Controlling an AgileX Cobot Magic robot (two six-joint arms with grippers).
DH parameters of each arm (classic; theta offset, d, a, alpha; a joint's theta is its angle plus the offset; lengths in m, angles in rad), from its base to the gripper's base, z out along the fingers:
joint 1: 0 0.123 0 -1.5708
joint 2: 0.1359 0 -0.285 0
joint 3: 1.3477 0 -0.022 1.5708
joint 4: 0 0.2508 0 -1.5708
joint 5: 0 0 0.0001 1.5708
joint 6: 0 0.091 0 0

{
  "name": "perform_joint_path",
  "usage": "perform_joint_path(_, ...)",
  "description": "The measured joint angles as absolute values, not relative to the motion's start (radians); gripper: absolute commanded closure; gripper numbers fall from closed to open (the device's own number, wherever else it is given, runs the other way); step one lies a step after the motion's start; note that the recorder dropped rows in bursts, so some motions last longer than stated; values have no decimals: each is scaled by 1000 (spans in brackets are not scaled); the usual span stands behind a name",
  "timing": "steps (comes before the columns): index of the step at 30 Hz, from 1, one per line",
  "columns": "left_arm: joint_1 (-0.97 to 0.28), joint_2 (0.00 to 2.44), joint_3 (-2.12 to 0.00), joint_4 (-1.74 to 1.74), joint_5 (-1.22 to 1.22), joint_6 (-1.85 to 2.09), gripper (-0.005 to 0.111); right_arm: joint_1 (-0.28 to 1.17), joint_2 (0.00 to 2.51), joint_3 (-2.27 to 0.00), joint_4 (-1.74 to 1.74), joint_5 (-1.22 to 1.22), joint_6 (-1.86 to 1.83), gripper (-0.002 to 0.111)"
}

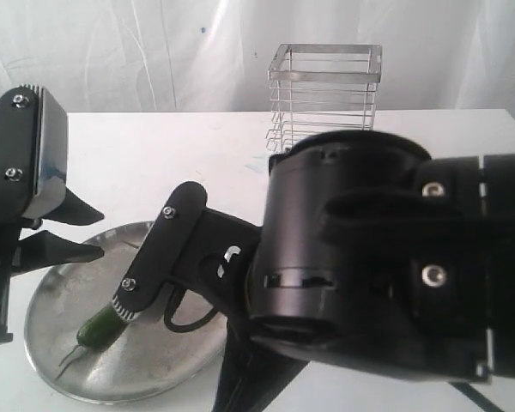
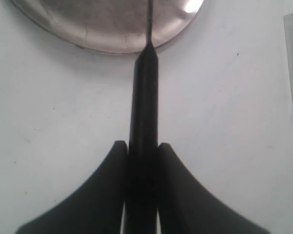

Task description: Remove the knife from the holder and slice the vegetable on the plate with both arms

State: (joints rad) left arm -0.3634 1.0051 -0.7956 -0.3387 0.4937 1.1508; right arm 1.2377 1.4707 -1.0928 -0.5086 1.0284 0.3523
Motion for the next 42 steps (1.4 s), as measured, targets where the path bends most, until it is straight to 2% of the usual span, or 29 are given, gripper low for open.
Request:
perform_joint_path(11, -363, 1005, -769, -117, 532, 722, 50, 1192, 1496, -1077, -462, 869, 542, 108)
perform_joint_path(25, -363, 1199, -652, -85, 408, 465, 50, 1169, 1598, -1076, -386, 784, 549, 108)
perform_joint_path(42, -363, 1209, -652, -34, 289, 303, 50, 1169, 1748, -1076, -295, 657, 462, 108)
